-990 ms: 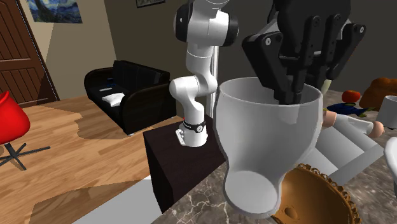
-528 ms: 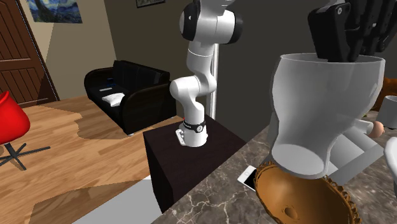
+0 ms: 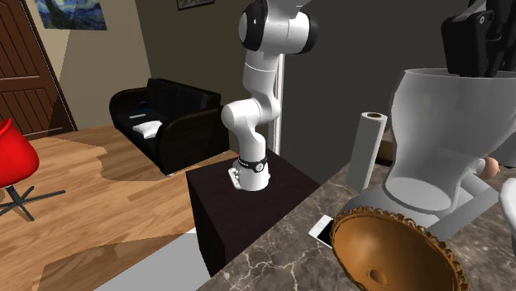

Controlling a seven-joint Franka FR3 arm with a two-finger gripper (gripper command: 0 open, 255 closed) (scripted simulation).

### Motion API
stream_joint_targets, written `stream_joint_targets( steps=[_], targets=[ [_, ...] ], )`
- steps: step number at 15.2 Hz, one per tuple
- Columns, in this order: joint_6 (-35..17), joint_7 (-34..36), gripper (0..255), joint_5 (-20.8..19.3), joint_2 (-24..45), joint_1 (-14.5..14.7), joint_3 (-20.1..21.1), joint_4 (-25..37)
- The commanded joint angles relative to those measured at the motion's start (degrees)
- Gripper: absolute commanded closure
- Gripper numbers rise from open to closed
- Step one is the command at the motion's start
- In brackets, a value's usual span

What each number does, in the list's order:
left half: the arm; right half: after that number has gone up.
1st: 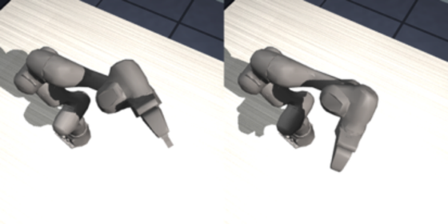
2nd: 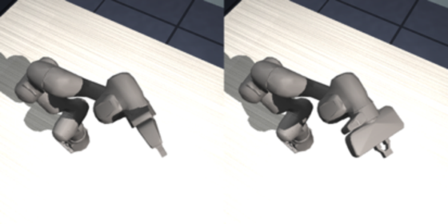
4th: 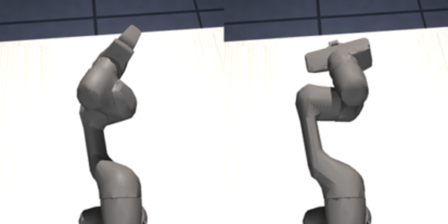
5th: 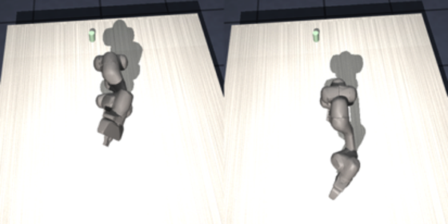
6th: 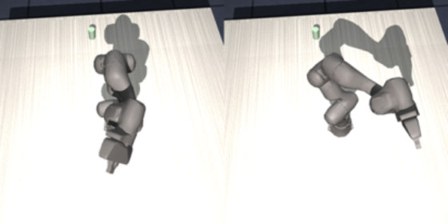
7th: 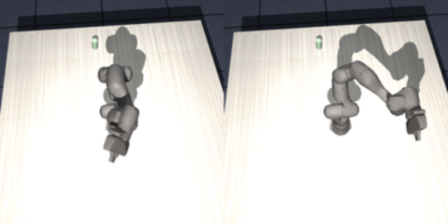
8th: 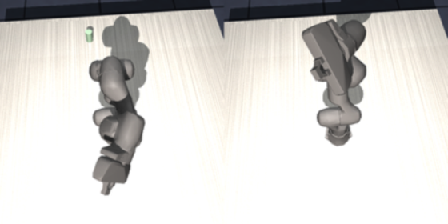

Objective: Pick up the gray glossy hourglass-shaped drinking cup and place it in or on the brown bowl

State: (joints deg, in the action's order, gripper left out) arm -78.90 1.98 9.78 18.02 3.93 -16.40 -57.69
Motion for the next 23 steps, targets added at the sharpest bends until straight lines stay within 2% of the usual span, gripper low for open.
stream_joint_targets(
  steps=[1, 8, 18, 23],
  targets=[
    [-2.52, 0.08, 255, -0.56, -1.57, 0.69, 0.04, -3.98],
    [-9.87, -0.05, 255, -1.76, -5.20, 1.94, 0.18, -14.84],
    [-18.97, -0.33, 255, -2.54, -7.92, 2.82, 0.40, -26.56],
    [-18.97, -0.33, 255, -2.54, -7.92, 2.81, 0.40, -26.56]
  ],
)
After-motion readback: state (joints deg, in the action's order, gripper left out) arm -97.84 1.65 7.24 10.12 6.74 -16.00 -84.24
